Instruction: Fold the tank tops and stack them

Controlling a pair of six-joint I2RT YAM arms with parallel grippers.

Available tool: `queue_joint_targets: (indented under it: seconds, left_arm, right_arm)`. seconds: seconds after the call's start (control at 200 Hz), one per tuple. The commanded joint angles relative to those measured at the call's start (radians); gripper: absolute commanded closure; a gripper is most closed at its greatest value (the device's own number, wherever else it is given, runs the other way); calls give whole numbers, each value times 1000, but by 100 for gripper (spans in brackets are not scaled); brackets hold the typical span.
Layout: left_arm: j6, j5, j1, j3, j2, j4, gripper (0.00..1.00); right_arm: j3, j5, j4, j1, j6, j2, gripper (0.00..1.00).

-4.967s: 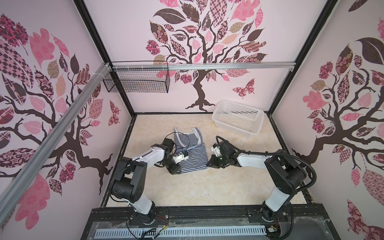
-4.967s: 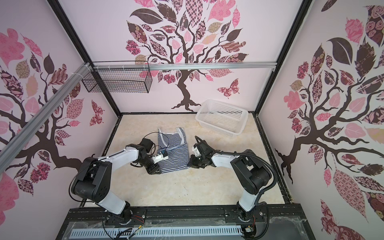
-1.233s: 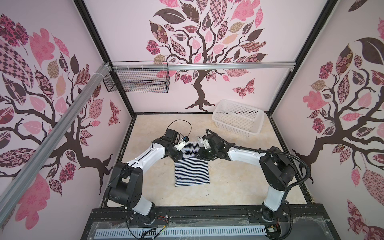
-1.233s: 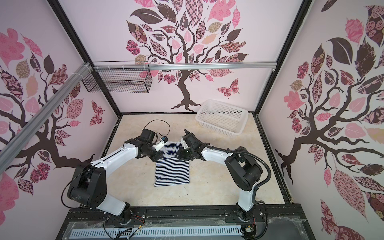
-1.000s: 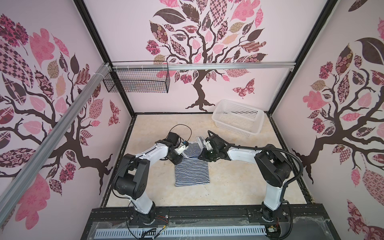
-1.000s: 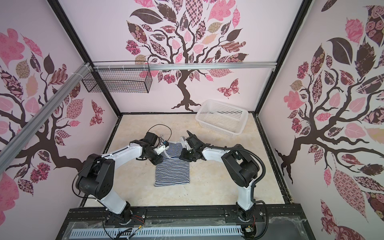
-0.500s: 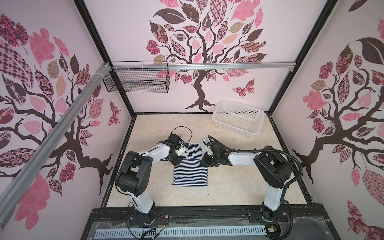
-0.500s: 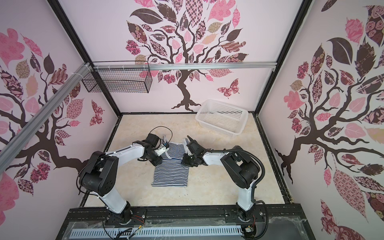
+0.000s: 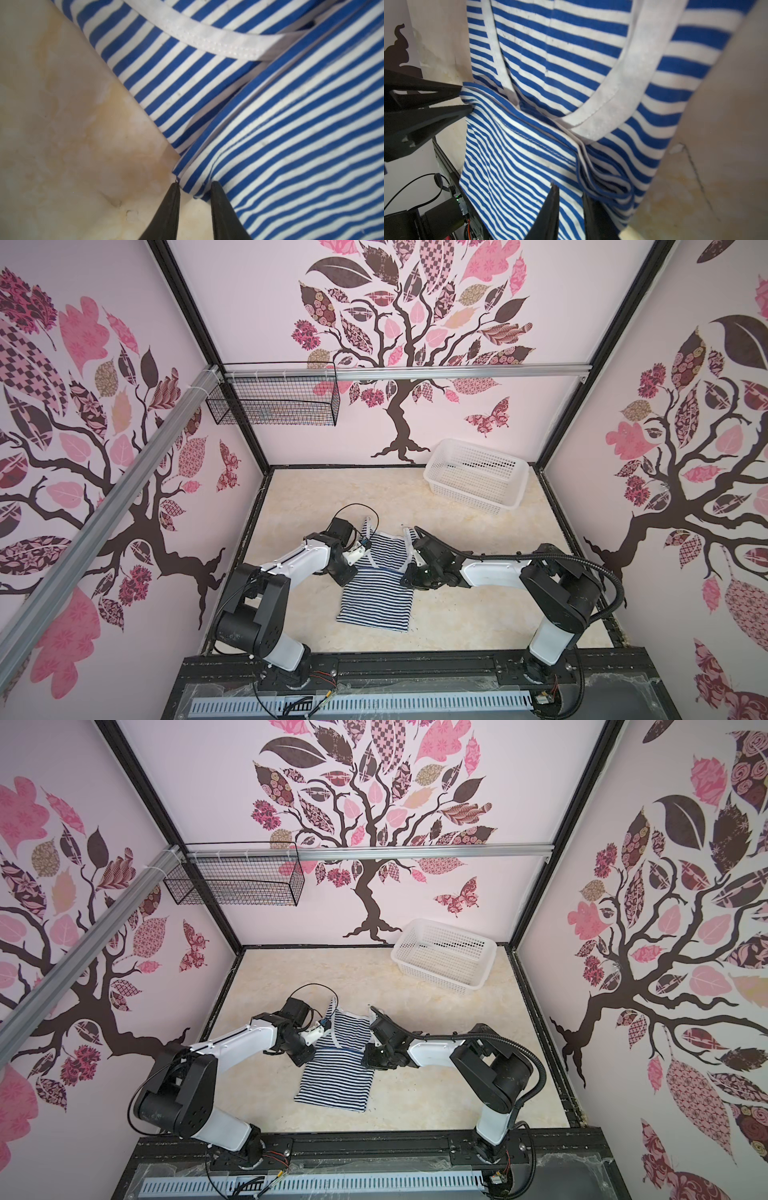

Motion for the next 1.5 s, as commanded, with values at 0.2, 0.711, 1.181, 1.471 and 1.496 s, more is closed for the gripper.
queue_joint_targets:
  seconds: [0.2, 0.711, 1.181, 1.471, 1.496]
  left_arm:
    - [-10, -25, 2, -12, -139, -64, 62]
    - [118, 87, 2, -101, -519, -331, 54]
    - [231, 131, 0, -210, -672, -420, 34]
    - [278, 156, 0, -248, -542, -359, 34]
    - [280, 164, 0, -248, -537, -355, 34]
  right_arm:
    - [23, 3, -74, 6, -50, -42, 54]
    - [-135, 67, -120, 161, 85, -372, 41]
    - [-256, 156, -7, 381, 268, -329, 25]
    - [-249, 164, 44, 400, 301, -266, 35]
    - [-249, 164, 46, 399, 303, -263, 35]
